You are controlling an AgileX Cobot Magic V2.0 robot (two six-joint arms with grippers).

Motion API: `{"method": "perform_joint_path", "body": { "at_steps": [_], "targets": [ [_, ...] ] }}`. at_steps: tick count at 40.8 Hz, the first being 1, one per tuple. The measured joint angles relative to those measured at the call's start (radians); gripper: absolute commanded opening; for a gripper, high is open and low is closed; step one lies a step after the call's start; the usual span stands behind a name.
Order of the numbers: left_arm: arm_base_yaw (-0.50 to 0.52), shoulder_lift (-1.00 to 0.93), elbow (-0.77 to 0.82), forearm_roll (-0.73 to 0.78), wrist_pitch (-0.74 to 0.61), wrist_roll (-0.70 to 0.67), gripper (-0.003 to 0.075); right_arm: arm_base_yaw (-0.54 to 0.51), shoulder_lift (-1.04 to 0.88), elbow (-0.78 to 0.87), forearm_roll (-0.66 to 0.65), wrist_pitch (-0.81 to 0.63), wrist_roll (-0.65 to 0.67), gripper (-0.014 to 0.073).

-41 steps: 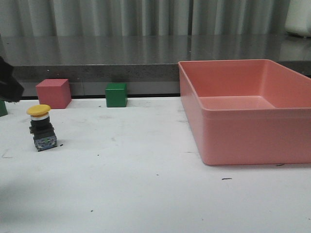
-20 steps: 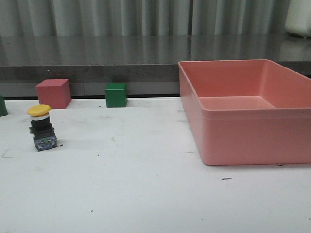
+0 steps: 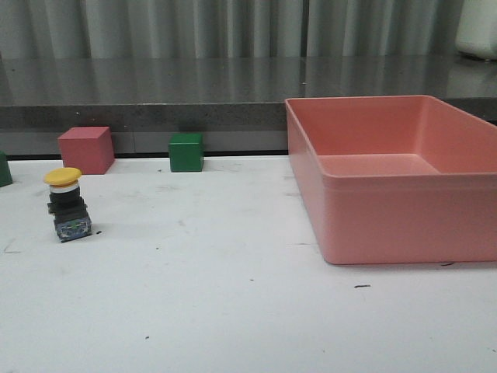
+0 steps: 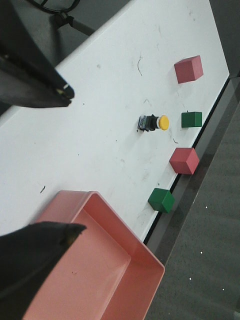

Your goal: Place and stand button with both arms

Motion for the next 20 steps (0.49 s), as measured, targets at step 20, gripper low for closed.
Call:
{"method": "perform_joint_path", "body": {
  "at_steps": [20],
  "targets": [
    [0.000,0.000,0.000,0.000,0.023,0.000,0.0417,0.000,0.000,0.000,0.000,0.003,0.000,0.0509]
  ]
}}
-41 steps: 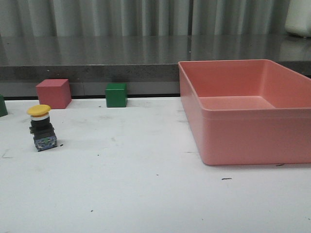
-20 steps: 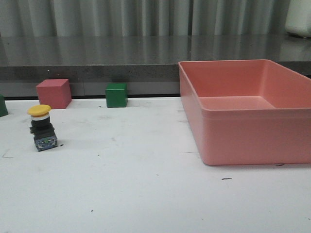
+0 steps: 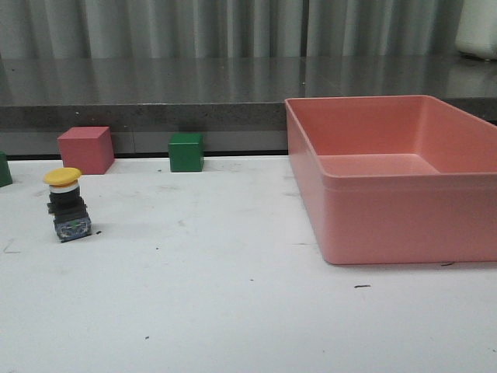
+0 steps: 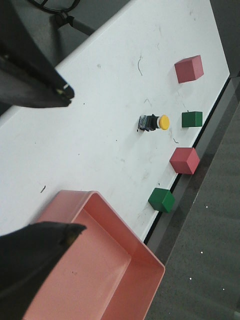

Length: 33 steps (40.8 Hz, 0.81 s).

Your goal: Place and stand button with both arms

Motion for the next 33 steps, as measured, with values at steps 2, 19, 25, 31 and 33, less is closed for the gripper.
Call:
{"method": "perform_joint_path", "body": {
  "at_steps": [2,19,25,31,33],
  "targets": [
    [0.000,0.000,0.000,0.000,0.000,0.000,0.0403,0.000,0.000,0.000,0.000,0.004,0.000,0.0509],
    [0.000,0.000,0.000,0.002,-0.002,0.000,-0.0008,0.000,0.000,0.000,-0.028,0.127,0.000,0.0252],
    [0.000,0.000,0.000,0.002,-0.014,0.000,-0.0020,0.000,0.000,0.000,-0.028,0.143,0.000,0.0038],
    [0.000,0.000,0.000,0.003,-0.018,0.000,-0.0020,0.000,0.000,0.000,-0.028,0.157,0.000,-0.0067],
    [0.000,0.000,0.000,0.004,-0.020,0.000,-0.0020,0.000,0.000,0.000,-0.028,0.158,0.000,-0.0069]
  ]
}}
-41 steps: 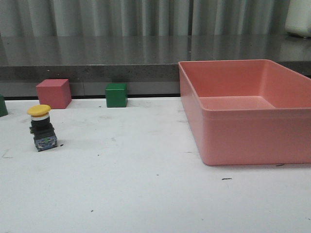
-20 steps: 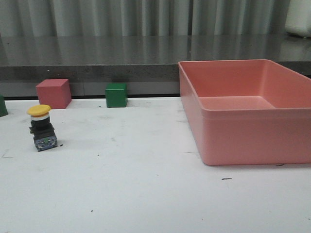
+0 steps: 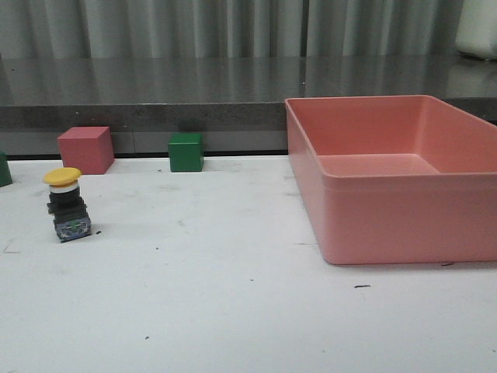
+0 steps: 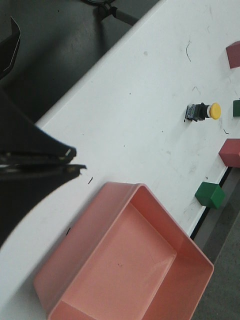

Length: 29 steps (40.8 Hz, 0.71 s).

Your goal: Place and stand button with both arms

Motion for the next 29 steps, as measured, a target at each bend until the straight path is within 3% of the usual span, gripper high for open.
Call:
{"method": "perform_joint_path", "body": {
  "at_steps": [20,29],
  "targets": [
    [0.000,-0.005,0.000,0.000,-0.010,0.000,-0.0020,0.000,0.000,0.000,0.000,0.003,0.000,-0.0069],
    [0.033,-0.068,0.096,0.000,-0.088,0.000,-0.0020,0.000,0.000,0.000,0.000,0.003,0.000,-0.0069]
  ]
}}
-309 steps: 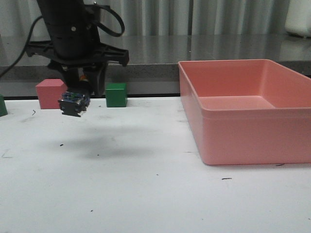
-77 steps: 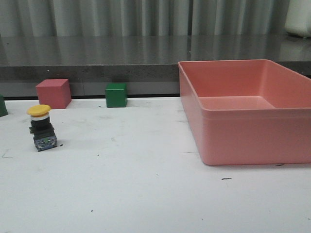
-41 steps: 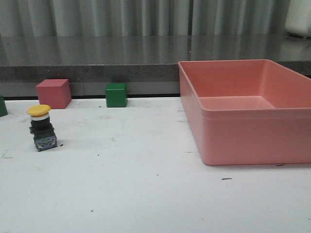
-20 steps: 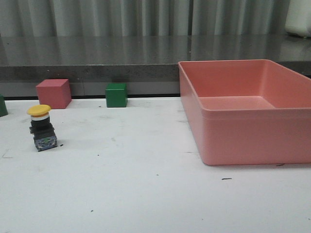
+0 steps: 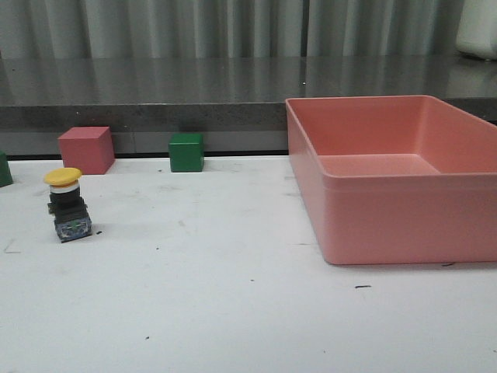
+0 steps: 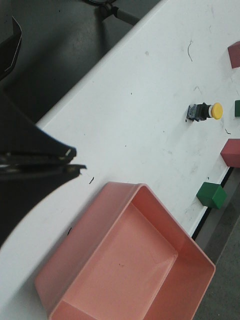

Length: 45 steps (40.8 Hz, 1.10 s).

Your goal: Place and stand button with both arms

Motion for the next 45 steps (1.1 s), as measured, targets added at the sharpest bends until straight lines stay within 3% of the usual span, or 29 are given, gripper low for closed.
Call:
{"method": "perform_joint_path", "body": {
  "at_steps": [5,15,26,34,45],
  "targets": [
    [0.070,-0.081,0.119,0.000,-0.110,0.000,-0.0020,0.000,0.000,0.000,0.000,0.000,0.000,-0.0069],
    [0.192,-0.298,0.472,-0.009,-0.544,0.000,-0.0020,0.000,0.000,0.000,0.000,0.000,0.000,-0.0069],
    [0.218,-0.412,0.746,-0.017,-0.874,0.000,-0.0020,0.000,0.000,0.000,0.000,0.000,0.000,-0.0069],
    [0.224,-0.412,0.785,-0.017,-0.970,0.000,-0.0020,0.000,0.000,0.000,0.000,0.002,0.000,-0.0069],
    [0.219,-0.412,0.785,-0.017,-0.973,0.000,-0.0020,0.000,0.000,0.000,0.000,0.002,0.000,-0.0069]
  ]
}}
